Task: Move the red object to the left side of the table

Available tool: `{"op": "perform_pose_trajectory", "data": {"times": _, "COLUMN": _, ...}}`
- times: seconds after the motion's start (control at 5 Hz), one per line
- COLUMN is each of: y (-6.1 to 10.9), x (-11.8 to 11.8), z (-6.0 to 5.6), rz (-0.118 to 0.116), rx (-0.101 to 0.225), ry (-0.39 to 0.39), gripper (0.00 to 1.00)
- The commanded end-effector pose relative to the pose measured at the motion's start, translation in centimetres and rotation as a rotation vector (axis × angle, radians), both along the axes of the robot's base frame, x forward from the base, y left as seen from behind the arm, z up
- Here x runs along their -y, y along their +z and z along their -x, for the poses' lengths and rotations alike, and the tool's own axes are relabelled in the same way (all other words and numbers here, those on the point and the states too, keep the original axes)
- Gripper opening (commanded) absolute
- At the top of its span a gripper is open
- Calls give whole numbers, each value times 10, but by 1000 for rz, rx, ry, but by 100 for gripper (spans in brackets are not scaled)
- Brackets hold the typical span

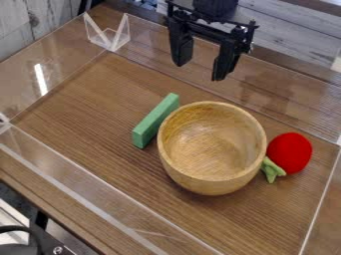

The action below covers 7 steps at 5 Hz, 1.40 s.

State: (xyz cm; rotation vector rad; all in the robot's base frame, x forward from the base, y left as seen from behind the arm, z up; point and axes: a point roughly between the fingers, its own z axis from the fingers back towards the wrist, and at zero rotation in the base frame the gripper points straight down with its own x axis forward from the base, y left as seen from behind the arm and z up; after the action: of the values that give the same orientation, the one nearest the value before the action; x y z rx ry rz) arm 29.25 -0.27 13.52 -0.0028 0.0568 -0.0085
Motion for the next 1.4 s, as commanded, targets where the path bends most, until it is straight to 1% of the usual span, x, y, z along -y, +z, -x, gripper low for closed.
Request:
{"op": "perform_pose_trajectory", "data": {"times": 0.0, "y": -8, "x": 8, "z": 0, "rz": 9, "rx": -30, "ry": 83, "gripper": 100}}
{"op": "perform_pose_trajectory", "data": {"times": 0.2, "y": -12, "x": 37, "z": -9, "rz": 20, "rx": -26, "ry": 46, "gripper": 100}}
{"op": "perform_pose_trajectory", "data": {"times": 0.4, "y": -13, "x": 72, "z": -19, "rz": 27, "rx": -11, "ry": 10, "gripper": 100}}
{"op": "perform_pose_trajectory", "data": {"times": 0.6, "y": -23, "x": 114, "z": -27, "rz": 36, "rx": -2, "ry": -1, "gripper": 100}}
{"op": "perform_pose_trajectory", "data": {"times": 0.8, "y": -40, "x": 139, "z": -34, "rz": 42, "rx": 8, "ry": 16, "gripper": 100}}
{"op": "perform_pose_trajectory", "data": {"times": 1.0, "y": -60, "x": 143, "z": -41, "rz": 44, "rx": 18, "ry": 27, "gripper": 100}}
{"op": "perform_pose_trajectory", "data": {"times": 1.2, "y": -75, "x": 145, "z": -44, "rz": 40, "rx": 18, "ry": 47, "gripper": 100}}
